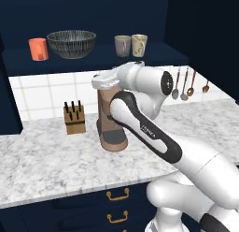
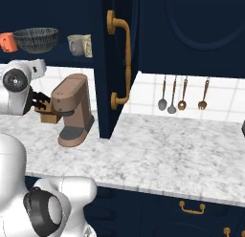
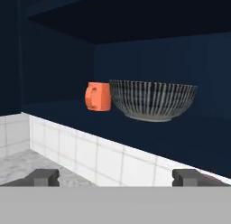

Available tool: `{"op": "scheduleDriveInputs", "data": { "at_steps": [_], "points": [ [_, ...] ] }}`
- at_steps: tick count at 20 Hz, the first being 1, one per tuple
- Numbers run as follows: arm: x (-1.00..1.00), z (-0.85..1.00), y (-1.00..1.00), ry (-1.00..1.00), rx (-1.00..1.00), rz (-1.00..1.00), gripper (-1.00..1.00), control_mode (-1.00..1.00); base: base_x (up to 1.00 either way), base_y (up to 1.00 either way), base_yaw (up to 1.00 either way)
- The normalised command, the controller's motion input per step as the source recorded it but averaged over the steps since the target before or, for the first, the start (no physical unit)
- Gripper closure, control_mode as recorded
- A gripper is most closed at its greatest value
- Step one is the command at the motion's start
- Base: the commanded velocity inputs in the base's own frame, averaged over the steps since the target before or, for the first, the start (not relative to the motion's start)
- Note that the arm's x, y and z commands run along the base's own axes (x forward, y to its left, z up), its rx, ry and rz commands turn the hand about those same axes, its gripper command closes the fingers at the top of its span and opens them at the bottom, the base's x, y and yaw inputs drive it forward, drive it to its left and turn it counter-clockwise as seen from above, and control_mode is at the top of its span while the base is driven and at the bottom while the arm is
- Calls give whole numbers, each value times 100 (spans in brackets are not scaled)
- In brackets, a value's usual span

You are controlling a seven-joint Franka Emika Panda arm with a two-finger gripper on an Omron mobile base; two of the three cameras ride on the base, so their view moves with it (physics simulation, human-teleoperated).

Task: Gather all objects into one cabinet and sort the glasses and bowls to opposite sides.

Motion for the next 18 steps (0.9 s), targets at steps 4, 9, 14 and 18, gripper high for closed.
{"op": "scheduleDriveInputs", "data": {
  "at_steps": [4, 9, 14, 18],
  "points": [
    [-56, 1, 92, 0, -2, 0, -100, -100, 0, 0, 0],
    [-25, 37, 61, -1, 0, -3, -100, -100, 0, 0, 0],
    [0, 42, 54, 0, 0, -7, -100, -100, 0, 0, 0],
    [3, 17, 54, 1, 0, -7, -100, -100, 0, 0, 0]
  ]
}}
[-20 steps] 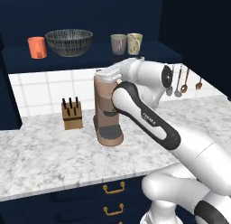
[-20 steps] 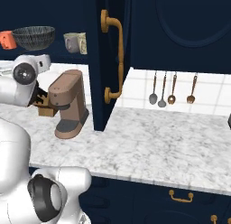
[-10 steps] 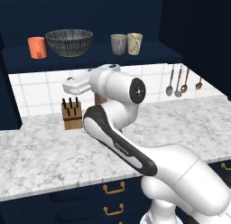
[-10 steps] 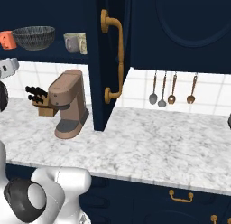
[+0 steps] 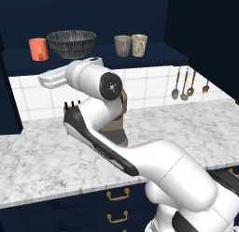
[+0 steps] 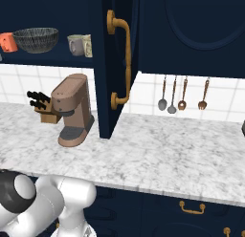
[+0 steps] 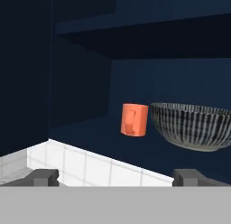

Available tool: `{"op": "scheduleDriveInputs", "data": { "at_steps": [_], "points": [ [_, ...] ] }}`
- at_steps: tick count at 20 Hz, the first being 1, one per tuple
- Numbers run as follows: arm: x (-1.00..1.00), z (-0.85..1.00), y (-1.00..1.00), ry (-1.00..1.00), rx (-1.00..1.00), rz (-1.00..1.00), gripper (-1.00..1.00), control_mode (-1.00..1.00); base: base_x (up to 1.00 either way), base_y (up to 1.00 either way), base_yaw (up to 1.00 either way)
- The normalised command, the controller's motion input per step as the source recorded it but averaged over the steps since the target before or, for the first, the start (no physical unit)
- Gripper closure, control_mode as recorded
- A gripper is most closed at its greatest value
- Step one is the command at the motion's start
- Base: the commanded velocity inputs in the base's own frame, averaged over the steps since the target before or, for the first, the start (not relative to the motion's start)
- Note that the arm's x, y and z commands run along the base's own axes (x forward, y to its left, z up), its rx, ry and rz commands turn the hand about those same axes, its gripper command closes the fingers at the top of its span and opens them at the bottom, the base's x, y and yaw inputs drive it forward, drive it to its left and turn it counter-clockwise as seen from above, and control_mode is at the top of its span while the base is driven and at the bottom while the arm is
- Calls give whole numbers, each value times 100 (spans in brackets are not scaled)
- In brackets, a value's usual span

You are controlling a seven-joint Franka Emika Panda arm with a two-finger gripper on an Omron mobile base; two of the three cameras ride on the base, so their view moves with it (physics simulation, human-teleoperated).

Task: Gather all objects into one cabinet and sort the glasses and bowls to opposite sides.

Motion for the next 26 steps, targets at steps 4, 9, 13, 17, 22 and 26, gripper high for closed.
{"op": "scheduleDriveInputs", "data": {
  "at_steps": [4, 9, 13, 17, 22, 26],
  "points": [
    [2, 7, 20, 0, 0, -6, -100, -100, 0, 0, 0],
    [0, 1, 9, 0, 0, -2, -100, -100, 0, 0, 0],
    [1, 0, 8, 0, 0, 0, -100, -100, 0, 0, 0],
    [21, 0, 5, 0, 0, -3, -100, -100, 0, 0, 0],
    [30, 0, 0, 0, 0, -9, -100, -100, 0, 0, 0],
    [42, 0, 0, 0, 0, -12, -100, -100, 0, 0, 0]
  ]
}}
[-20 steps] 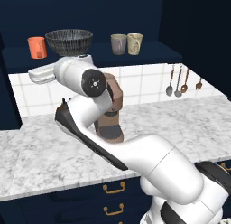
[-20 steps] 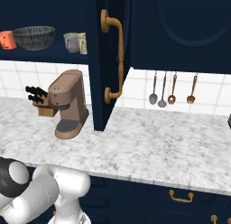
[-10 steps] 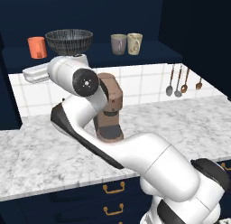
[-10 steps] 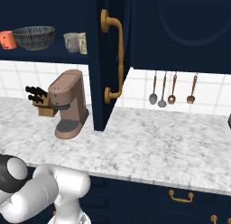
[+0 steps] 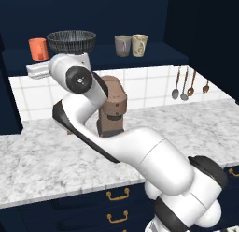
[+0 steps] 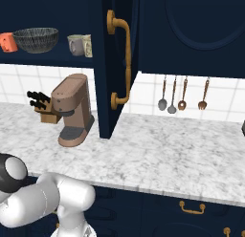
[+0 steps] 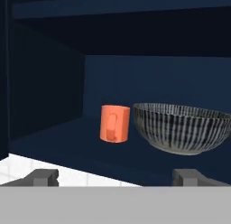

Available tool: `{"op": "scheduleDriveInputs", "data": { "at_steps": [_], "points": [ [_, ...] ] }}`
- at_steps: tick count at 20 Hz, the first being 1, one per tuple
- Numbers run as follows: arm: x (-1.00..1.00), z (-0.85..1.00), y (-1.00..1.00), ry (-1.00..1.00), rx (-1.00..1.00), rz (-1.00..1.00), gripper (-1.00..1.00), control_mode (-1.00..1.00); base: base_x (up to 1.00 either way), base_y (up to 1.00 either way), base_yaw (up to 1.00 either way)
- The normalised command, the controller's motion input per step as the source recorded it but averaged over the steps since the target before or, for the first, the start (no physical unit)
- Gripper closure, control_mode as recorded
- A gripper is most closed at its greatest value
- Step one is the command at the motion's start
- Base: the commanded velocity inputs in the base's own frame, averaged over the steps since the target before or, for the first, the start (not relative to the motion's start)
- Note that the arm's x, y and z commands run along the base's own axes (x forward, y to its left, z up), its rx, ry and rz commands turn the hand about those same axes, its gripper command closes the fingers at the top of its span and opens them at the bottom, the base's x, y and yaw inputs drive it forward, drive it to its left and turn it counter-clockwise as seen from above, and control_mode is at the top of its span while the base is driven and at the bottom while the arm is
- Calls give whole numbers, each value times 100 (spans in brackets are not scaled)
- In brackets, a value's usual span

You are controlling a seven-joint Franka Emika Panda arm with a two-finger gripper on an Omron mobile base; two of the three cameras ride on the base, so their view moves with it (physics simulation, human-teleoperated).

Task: Gather all objects into one cabinet and sort the glasses and bowls to opposite sides.

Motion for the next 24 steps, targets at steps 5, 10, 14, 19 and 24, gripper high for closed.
{"op": "scheduleDriveInputs", "data": {
  "at_steps": [5, 10, 14, 19, 24],
  "points": [
    [51, 0, 17, 0, 0, -11, -100, -100, 0, 0, 0],
    [54, 0, 31, 0, 0, -11, -100, -100, 0, 0, 0],
    [41, 2, 29, 0, 0, -10, -100, -100, 0, 0, 0],
    [37, 7, 63, 0, 0, -8, -100, -100, 0, 0, 0],
    [21, 11, 35, 0, 0, -5, -100, -100, 0, 0, 0]
  ]
}}
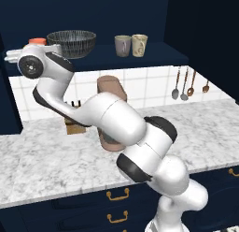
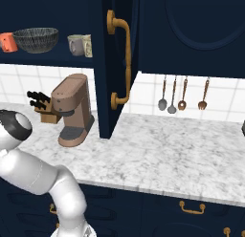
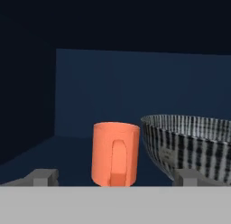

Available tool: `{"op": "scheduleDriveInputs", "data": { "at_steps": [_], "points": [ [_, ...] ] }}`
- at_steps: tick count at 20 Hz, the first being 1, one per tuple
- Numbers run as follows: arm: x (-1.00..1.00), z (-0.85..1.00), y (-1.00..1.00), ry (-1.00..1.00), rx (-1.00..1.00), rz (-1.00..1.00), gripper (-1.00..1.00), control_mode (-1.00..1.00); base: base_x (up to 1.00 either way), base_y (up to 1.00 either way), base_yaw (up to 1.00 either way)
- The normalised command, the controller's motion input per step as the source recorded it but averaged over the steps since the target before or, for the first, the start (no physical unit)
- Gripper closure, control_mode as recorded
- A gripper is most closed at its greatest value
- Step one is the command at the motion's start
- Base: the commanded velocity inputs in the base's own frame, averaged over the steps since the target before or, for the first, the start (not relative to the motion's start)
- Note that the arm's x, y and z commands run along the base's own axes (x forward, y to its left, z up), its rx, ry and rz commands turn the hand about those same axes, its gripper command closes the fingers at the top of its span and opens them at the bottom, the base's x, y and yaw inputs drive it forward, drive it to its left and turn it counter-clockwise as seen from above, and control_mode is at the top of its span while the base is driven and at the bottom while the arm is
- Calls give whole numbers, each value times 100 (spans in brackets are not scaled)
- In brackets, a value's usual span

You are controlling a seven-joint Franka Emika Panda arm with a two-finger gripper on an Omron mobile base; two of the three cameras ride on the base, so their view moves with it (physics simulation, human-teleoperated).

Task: Gather all objects into one cabinet and sort the glasses and bowls to opposite sides.

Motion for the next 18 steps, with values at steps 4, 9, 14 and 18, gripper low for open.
{"op": "scheduleDriveInputs", "data": {
  "at_steps": [4, 9, 14, 18],
  "points": [
    [8, 0, 1, 0, 0, -3, -100, -100, 0, 0, 0],
    [0, -10, 2, 1, 0, -3, -100, -100, 0, 0, 0],
    [11, -1, 1, 0, 0, -1, -100, -100, 0, 0, 0],
    [44, 0, 0, 3, 0, 0, -100, -100, 0, 0, 0]
  ]
}}
